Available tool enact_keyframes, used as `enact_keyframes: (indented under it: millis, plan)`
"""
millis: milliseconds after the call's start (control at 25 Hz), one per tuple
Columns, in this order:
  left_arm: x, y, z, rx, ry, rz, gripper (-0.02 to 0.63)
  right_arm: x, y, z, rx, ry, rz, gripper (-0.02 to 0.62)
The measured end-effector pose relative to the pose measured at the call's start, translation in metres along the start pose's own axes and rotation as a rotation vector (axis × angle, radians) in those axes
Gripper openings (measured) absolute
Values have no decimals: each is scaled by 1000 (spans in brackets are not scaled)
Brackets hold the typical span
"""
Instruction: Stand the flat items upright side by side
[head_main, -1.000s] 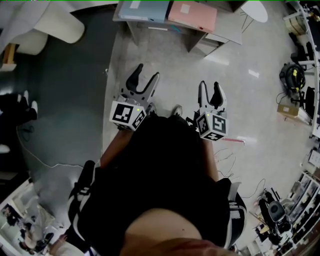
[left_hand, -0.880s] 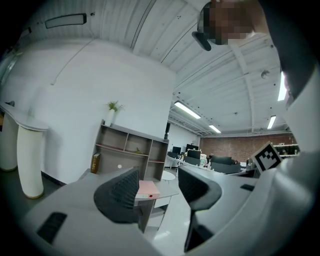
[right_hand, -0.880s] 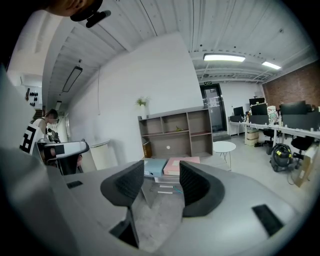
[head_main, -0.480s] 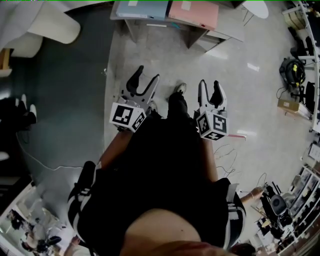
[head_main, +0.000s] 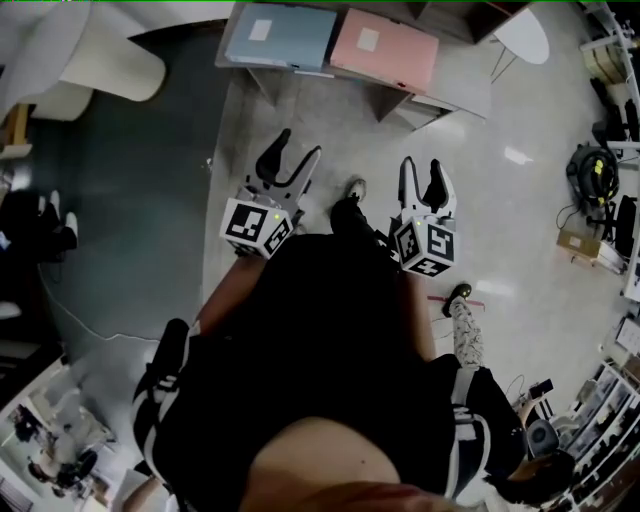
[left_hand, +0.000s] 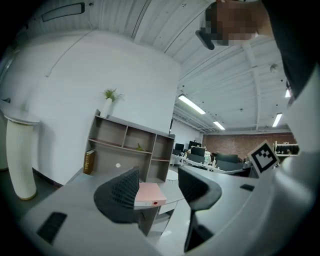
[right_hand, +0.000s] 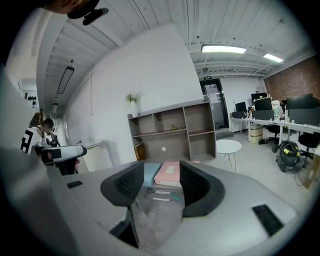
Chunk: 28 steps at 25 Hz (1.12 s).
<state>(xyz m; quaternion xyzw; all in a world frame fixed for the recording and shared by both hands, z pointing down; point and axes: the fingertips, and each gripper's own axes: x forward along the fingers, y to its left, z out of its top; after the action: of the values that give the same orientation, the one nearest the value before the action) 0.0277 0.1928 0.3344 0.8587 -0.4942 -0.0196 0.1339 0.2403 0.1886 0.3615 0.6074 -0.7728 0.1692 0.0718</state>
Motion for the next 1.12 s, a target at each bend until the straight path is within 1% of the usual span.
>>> enact_keyframes:
  millis: [160, 320, 480, 600, 800, 1120]
  plan:
    - [38, 6, 4, -16, 13, 36, 238, 35, -24, 9, 0, 25, 25, 227]
    - [76, 7, -6, -24, 54, 65, 238, 69, -54, 13, -7, 52, 43, 227]
    - [107, 17, -29, -9, 120, 85, 238, 107, -81, -4, 11, 108, 60, 227]
    - [134, 26, -51, -14, 177, 84, 238, 131, -97, -13, 28, 139, 65, 227]
    - [174, 57, -82, -45, 243, 92, 238, 168, -105, -27, 49, 177, 66, 227]
    - [231, 113, -126, -63, 361, 107, 238, 224, -122, -56, 90, 265, 24, 227]
